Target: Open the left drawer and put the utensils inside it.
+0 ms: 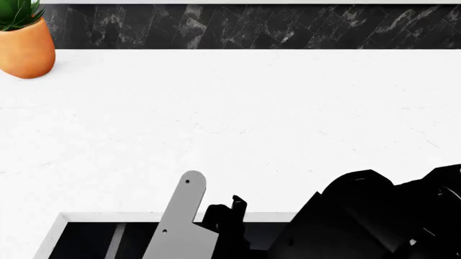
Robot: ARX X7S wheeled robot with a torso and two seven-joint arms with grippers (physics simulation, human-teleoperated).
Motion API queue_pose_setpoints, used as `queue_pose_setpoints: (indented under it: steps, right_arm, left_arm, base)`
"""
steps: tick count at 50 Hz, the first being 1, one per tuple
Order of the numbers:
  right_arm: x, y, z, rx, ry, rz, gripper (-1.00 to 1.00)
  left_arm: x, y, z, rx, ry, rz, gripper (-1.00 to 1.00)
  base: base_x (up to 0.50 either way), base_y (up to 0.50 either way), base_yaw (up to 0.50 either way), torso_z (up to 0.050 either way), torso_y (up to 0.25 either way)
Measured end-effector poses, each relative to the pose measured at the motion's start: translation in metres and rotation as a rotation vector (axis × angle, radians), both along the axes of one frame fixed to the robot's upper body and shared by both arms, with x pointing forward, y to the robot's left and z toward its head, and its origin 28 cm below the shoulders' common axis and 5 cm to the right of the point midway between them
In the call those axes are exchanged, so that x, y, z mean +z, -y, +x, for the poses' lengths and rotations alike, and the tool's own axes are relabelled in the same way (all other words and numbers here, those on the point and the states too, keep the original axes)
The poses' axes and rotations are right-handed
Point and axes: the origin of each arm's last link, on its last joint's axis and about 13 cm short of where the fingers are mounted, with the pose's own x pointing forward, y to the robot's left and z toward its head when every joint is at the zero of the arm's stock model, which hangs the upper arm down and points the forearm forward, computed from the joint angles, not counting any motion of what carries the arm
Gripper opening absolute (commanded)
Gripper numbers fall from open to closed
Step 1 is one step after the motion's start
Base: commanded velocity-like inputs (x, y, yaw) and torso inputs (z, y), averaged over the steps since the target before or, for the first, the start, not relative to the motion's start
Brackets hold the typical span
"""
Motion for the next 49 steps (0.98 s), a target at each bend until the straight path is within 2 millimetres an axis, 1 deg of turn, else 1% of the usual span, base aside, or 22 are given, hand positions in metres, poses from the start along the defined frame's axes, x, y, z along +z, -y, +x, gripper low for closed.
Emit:
queue_pose_setpoints:
  steps: [9,15,30,38,49]
  right_arm:
    - [0.001,0.000,-0.001,0.001,0.014,-0.004,1.00]
    - [0.006,0.000,-0.003,0.005,0.035,0.005,1.00]
    - [0.034,0.004,-0.009,-0.027,0.175,0.083,1.00]
    - [0.046,0.005,-0.006,-0.078,0.263,0.139,1.00]
    - [0.062,0.006,0.000,-0.177,0.382,0.264,1.00]
  left_arm:
    - [0.000,0.000,0.000,0.000,0.001,0.000,1.00]
    - [0.000,0.000,0.000,0.000,0.002,0.000,1.00]
    - [0.000,0.000,0.000,-0.001,0.002,-0.001,1.00]
    - [0.001,0.000,0.000,-0.001,0.003,-0.001,1.00]
    - [0.001,-0.001,0.000,-0.002,0.005,0.001,1.00]
  base:
    - [0.00,0.00,0.00,0.000,0.000]
    - [0.00,0.00,0.00,0.000,0.000]
    - [0.00,0.00,0.00,0.000,0.000]
    - [0.00,0.00,0.00,0.000,0.000]
    - [0.00,0.00,0.00,0.000,0.000]
